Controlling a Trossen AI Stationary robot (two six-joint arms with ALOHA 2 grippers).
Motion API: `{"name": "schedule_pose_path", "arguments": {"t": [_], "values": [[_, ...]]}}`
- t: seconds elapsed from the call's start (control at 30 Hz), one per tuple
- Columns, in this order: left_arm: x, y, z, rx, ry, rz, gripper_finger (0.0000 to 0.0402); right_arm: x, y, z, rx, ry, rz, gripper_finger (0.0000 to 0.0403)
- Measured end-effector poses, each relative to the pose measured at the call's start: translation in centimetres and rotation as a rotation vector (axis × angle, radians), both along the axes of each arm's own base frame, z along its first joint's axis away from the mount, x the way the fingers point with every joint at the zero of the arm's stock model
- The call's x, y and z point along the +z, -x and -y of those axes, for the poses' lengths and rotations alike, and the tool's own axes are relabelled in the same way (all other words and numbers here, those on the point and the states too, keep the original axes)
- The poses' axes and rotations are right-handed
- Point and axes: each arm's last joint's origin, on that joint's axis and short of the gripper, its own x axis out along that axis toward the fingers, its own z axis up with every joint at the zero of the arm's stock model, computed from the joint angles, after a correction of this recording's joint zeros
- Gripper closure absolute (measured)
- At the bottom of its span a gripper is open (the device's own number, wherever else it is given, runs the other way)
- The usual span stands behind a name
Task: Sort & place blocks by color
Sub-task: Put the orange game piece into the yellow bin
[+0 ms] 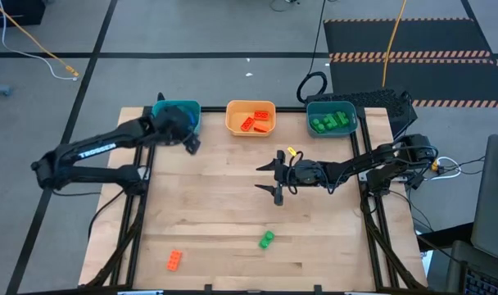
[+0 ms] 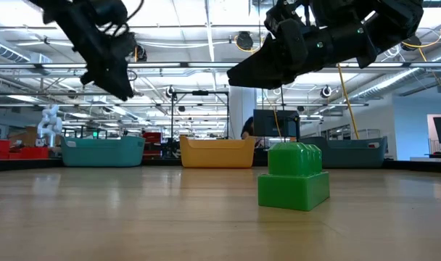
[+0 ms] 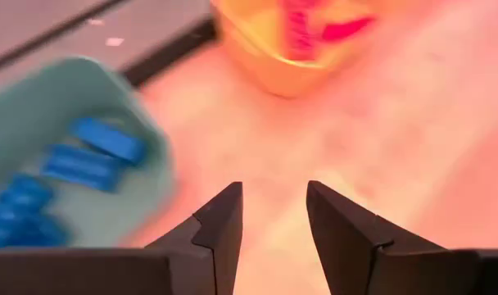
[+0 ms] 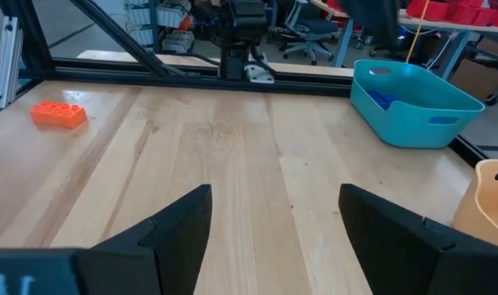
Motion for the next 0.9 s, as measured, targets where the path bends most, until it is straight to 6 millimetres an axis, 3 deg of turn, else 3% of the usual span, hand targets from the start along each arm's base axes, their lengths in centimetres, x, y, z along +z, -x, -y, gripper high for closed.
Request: {"name": "schedule_pose_path", "arguments": {"t": [0.5, 0.8, 0.9], "values": [[0.7, -3.2, 10.6, -0.338, 0.126, 0.159, 0.0261, -0.3, 0.2, 0.0, 0.008, 0.039, -0.049, 0.0140], [-0.5, -4.0, 15.0, -0.419, 0.178, 0.128, 0.0261, 3.0, 2.3, 0.1, 0.014, 0.048, -0.032, 0.0140], [-0.5, -4.3, 16.3, -0.420, 0.219, 0.117, 0.0261, 3.2, 3.0, 0.2, 0.014, 0.049, -0.046, 0.0140]]}}
